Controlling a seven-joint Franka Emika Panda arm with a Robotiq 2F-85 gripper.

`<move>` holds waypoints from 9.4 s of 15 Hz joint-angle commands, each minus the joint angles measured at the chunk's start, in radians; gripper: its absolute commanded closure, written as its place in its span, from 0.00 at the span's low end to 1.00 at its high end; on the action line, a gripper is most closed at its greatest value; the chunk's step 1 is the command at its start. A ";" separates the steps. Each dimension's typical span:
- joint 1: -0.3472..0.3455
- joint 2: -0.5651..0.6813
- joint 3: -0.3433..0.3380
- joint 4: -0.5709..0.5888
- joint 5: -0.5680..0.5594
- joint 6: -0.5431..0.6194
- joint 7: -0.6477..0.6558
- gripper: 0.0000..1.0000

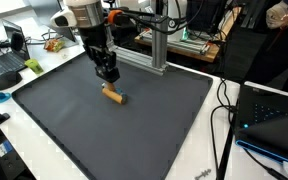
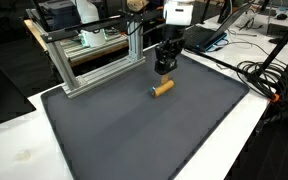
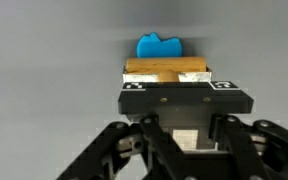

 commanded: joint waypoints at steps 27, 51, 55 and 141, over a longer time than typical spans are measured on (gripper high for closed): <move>0.014 -0.104 -0.016 -0.171 -0.044 0.248 0.013 0.78; 0.000 -0.060 -0.001 -0.147 -0.021 0.081 -0.012 0.78; -0.002 -0.032 0.000 -0.103 -0.015 0.030 -0.017 0.78; -0.027 -1.057 -0.035 -0.865 0.023 -0.147 -0.158 0.78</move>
